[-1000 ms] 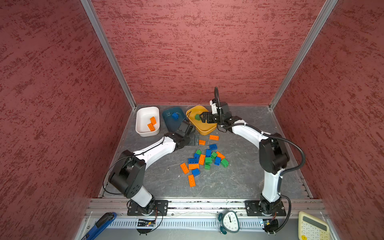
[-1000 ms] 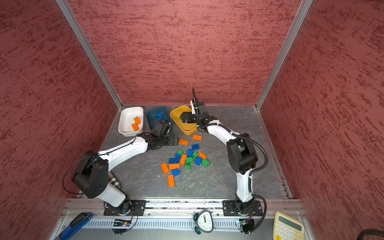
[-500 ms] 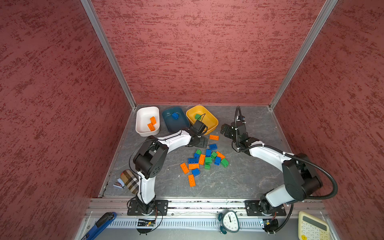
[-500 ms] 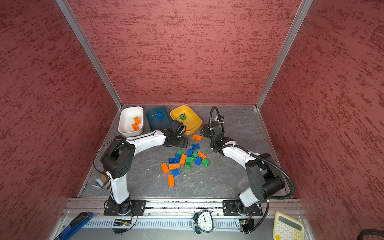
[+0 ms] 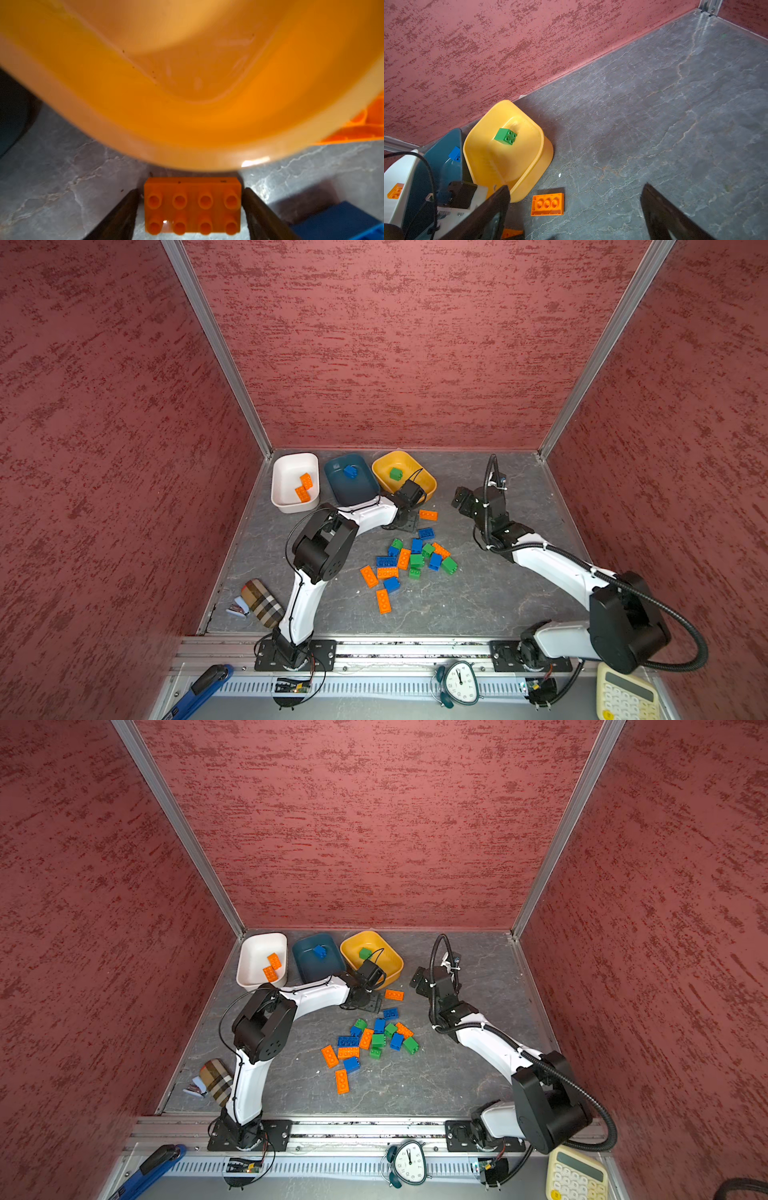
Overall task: Sort the legos into containers by color
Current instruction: 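Grasp orange brick near yellow bin with left gripper while right gripper withdraws, then carry orange brick into white bin and open left gripper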
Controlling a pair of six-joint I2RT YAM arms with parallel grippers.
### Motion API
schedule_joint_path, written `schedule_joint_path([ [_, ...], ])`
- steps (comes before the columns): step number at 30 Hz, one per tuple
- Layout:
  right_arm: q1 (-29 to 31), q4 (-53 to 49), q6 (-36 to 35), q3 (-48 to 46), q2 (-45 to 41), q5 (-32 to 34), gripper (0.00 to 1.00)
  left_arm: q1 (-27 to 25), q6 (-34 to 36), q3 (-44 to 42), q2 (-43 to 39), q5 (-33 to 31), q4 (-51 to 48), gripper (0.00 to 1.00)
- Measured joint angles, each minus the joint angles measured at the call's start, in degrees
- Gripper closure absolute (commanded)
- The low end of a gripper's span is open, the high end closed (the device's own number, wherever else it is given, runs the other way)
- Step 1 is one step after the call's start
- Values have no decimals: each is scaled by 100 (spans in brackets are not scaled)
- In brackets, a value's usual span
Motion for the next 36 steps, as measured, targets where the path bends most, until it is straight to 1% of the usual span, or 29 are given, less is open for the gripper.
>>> schedule_joint_path([
  [2,0,15,-37,-59,-50,2,1,-2,-24,0,0,0,2,40],
  [5,0,22,-127,-118,-118,-9,1,-2,-46,-52,-20,15,68,42],
  [8,0,116,-291,-125,-138,-138,1,-4,-44,-179,-81,15,199,50],
  [9,0,173,-380,-125,-138,-249,1,-7,-44,-227,-114,17,221,51],
  [14,2,402,-820,-81,-87,-1008,1,-13,-96,-586,-380,61,278,53],
  [18,61,516,-1078,42,131,-1521,1,-13,-225,-1023,-748,61,310,55],
  [22,151,546,-1180,208,420,-1871,1,-11,-306,-1331,-1257,59,369,55],
  [27,219,710,-1180,372,748,-2151,1,83,-365,-1364,-1825,57,529,56],
  [31,232,804,-1145,413,892,-2297,1,332,-378,-1405,-2258,35,608,57],
  [36,234,872,-1078,551,1038,-2332,1,933,-409,-1410,-2767,-87,675,58],
])
